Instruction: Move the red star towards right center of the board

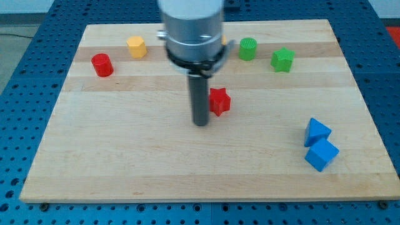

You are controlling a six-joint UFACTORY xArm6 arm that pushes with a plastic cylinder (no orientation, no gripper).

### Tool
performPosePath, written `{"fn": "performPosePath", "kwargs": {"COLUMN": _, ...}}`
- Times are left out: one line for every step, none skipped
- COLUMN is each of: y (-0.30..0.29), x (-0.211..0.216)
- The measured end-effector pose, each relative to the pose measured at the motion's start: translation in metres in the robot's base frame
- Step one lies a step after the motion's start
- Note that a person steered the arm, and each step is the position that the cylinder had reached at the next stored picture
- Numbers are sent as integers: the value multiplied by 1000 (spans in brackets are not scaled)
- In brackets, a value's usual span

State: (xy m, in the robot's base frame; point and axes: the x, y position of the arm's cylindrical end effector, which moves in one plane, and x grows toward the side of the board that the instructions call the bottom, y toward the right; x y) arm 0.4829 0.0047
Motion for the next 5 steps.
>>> {"fn": "performPosePath", "kwargs": {"y": -5, "x": -21}}
{"fn": "performPosePath", "kwargs": {"y": -24, "x": -43}}
{"fn": "performPosePath", "kwargs": {"y": -39, "x": -54}}
{"fn": "performPosePath", "kwargs": {"y": 54, "x": -54}}
{"fn": "performPosePath", "kwargs": {"y": 113, "x": -54}}
